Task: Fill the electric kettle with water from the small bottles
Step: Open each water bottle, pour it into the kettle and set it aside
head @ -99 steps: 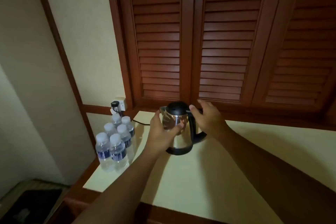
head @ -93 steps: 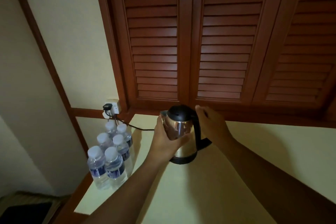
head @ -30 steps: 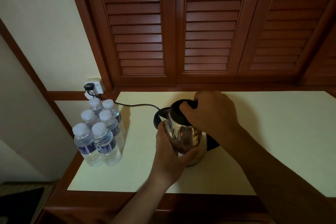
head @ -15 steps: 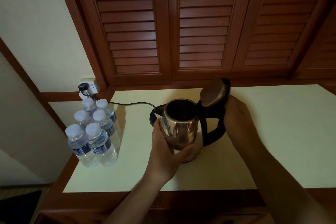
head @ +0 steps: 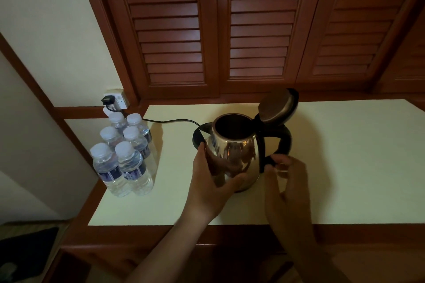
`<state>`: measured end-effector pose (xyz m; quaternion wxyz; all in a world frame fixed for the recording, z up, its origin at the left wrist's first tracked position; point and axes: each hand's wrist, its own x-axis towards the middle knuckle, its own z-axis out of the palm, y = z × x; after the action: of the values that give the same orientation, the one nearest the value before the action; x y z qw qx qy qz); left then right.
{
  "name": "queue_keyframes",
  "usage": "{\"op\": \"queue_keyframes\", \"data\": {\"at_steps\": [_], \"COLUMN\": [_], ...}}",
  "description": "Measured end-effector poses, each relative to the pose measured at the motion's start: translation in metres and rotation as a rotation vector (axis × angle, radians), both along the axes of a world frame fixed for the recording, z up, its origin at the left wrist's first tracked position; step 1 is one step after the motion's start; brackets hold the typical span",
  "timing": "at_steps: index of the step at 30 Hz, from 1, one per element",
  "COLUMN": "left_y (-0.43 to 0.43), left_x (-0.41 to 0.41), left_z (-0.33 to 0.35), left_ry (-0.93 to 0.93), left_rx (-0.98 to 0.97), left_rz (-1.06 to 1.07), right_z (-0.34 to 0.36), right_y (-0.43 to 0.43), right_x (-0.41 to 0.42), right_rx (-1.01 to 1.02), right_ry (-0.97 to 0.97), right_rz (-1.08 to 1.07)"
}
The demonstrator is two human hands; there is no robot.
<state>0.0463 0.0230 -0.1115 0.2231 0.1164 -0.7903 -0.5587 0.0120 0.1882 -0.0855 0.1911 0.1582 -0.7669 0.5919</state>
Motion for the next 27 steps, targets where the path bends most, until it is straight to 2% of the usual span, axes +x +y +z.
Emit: {"op": "queue_keyframes", "data": {"at_steps": [3,6,12,17,21,27], "left_y": [0.001,0.005,-0.005,-0.026,-0.043,-0.057], "left_x": [0.017,0.046,0.093,0.122,0.135,0.139], "left_z": [0.002,0.011,0.021,0.026,0.035,0.033], "left_ry": [0.003,0.069,0.13,0.181,0.187,0.161], "left_rx": [-0.009,-0.007,0.06,0.024,-0.017,0.038], "left_rz": [0.034,0.133,0.395,0.623,0.719,0.754], "right_z": [-0.008,-0.005,0.007,0.032,0.055,0.07], "right_y": [-0.008,-0.017,-0.055,-0.108,-0.163,-0.203], "right_x": [0.015,0.027,0.044,0.051,0.046,0.027], "right_rx": [0.077,0.106,0.198,0.259,0.325,0.647], "right_ry": [0.017,0.048,0.112,0.218,0.258,0.409], "right_rz": [0.175,0.258,0.511,0.664,0.682,0.612]}}
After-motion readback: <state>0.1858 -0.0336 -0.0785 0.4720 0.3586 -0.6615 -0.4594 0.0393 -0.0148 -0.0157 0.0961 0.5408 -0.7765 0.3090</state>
